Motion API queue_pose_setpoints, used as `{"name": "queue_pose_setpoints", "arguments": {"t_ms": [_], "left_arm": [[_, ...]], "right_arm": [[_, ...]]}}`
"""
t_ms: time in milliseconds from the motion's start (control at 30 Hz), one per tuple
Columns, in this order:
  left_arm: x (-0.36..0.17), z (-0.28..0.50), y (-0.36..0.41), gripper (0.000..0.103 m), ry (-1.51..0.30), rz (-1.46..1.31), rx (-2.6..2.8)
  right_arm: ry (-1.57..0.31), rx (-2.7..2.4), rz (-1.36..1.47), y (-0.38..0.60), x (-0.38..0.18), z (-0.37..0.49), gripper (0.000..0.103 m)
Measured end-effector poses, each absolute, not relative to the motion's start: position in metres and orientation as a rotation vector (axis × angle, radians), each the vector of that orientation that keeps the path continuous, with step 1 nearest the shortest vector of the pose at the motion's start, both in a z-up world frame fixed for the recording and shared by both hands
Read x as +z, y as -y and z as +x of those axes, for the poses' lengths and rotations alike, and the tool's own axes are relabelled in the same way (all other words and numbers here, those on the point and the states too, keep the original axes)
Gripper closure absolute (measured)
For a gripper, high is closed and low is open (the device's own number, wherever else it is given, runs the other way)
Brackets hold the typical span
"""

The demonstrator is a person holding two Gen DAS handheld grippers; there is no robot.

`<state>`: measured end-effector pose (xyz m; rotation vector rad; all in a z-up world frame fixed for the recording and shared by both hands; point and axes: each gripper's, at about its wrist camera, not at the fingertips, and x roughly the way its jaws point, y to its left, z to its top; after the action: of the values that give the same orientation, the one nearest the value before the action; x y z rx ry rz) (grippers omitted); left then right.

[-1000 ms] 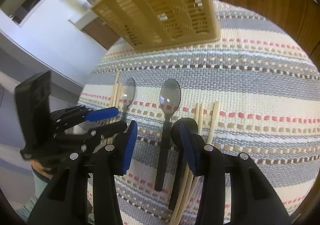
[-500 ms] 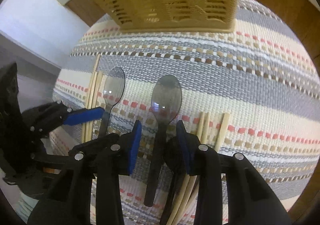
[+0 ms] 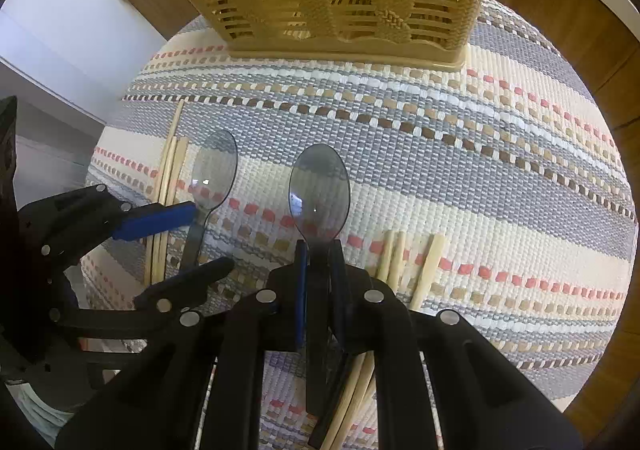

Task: Organize utensils
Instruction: 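Grasp a clear spoon with the left gripper while the right gripper grasps a spoon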

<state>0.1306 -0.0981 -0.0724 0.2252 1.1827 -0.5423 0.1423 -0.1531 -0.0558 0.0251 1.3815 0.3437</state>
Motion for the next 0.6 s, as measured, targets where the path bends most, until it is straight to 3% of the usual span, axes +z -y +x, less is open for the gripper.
{"name": "queue_pose_setpoints", "arguments": {"t_ms": [167,400,600], "left_arm": [[-0.076,0.134,0.106,0.089,-1.165,0.306,-0.463],[-0.065,0.141,0.095,0.092,-1.104,0.178,-0.49],[-0.02,0.137,0.082,0.093,-0.948,0.093,-0.523]], "right_arm": [[-1.345,0.372,0.06,0.181,-0.036,0.138,0.094],[-1.27,0.422,0.105,0.203,-0.014,0.133,0.094],[-1.167,0.464,0.113,0.219,0.02,0.121,0.094]]}}
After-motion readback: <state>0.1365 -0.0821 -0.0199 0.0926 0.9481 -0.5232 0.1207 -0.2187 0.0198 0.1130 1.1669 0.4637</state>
